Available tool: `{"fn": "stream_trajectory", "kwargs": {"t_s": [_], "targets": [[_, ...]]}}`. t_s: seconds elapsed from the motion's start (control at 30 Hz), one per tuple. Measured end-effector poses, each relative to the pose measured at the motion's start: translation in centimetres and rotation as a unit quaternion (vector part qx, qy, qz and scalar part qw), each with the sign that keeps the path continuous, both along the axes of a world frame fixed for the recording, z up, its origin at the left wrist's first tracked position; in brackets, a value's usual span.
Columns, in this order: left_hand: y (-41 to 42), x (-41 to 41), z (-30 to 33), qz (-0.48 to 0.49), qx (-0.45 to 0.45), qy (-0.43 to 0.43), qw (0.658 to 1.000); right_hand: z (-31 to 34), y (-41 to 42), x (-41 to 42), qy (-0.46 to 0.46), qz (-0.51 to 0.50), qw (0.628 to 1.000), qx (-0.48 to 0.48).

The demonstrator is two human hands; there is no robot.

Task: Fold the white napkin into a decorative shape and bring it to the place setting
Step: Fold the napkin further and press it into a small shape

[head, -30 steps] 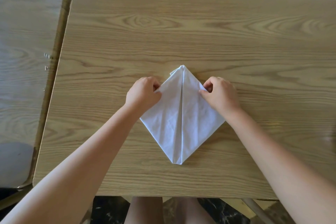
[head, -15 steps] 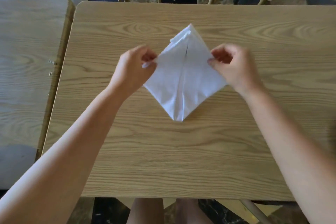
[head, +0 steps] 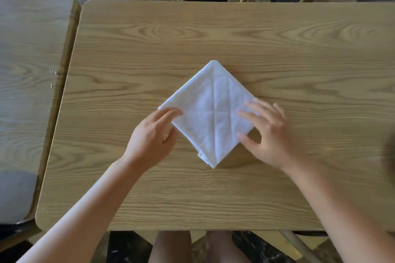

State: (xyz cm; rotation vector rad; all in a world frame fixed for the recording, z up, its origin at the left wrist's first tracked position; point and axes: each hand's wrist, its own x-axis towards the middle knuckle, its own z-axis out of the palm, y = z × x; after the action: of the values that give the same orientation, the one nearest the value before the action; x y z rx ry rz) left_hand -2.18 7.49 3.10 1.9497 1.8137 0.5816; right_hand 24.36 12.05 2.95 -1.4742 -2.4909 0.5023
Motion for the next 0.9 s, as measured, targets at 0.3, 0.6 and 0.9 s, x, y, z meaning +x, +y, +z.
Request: {"fn": "stream_trajectory", "kwargs": {"t_s": [0.3,0.6,0.9], "targets": [[1.5,4.8,-5.3,-0.11,-0.039,0.201,0.973,-5.7,2.2,-2.7,-0.127,0.041,0.991,-0.005],[-1.8,5.7,-5.0,-0.108,-0.076,0.239,0.962,-5.6,-0.6,-2.2,-0.161,0.051,0.986,-0.002],[-8.0,7.2,-4.8,-0.112,-0.077,0.211,0.968,-5.3,-7.1,-0.7,-0.164,0.051,0.985,-0.021]]}}
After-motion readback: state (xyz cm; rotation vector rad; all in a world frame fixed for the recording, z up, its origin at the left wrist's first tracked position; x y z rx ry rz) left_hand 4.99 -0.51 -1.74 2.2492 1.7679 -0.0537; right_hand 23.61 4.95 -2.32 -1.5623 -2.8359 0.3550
